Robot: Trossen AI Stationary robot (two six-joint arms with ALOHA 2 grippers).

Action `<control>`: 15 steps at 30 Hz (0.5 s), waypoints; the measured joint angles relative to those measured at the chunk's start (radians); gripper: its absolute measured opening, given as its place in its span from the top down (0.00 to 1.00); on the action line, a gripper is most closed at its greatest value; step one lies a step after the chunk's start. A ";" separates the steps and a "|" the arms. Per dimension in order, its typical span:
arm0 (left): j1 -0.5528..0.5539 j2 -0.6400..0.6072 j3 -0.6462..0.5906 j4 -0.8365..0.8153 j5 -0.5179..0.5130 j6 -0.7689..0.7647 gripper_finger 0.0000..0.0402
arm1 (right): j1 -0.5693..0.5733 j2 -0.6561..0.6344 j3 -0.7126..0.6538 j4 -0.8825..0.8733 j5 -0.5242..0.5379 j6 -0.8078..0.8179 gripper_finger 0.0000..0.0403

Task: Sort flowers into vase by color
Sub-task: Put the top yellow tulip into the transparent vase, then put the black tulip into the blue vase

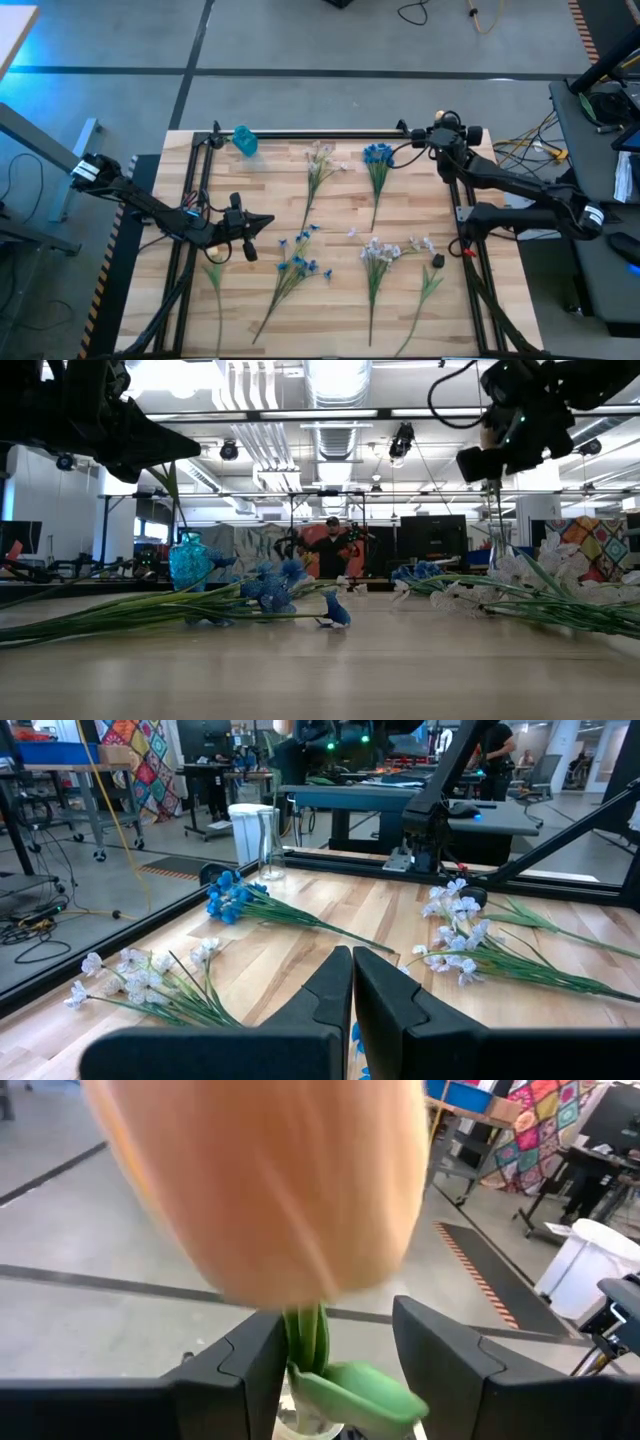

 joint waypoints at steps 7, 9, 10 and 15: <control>0.000 0.000 0.000 0.000 0.000 0.000 1.00 | 0.006 -0.040 0.035 -0.056 -0.092 0.000 0.57; 0.000 0.000 0.000 0.000 0.000 0.000 1.00 | 0.006 -0.043 0.050 -0.087 -0.137 0.008 0.57; 0.000 0.000 0.000 0.000 0.000 0.000 1.00 | 0.006 -0.043 0.061 -0.111 -0.156 0.024 0.57; 0.000 0.000 0.000 0.000 0.000 0.000 1.00 | 0.006 -0.040 0.138 -0.293 -0.206 0.096 0.57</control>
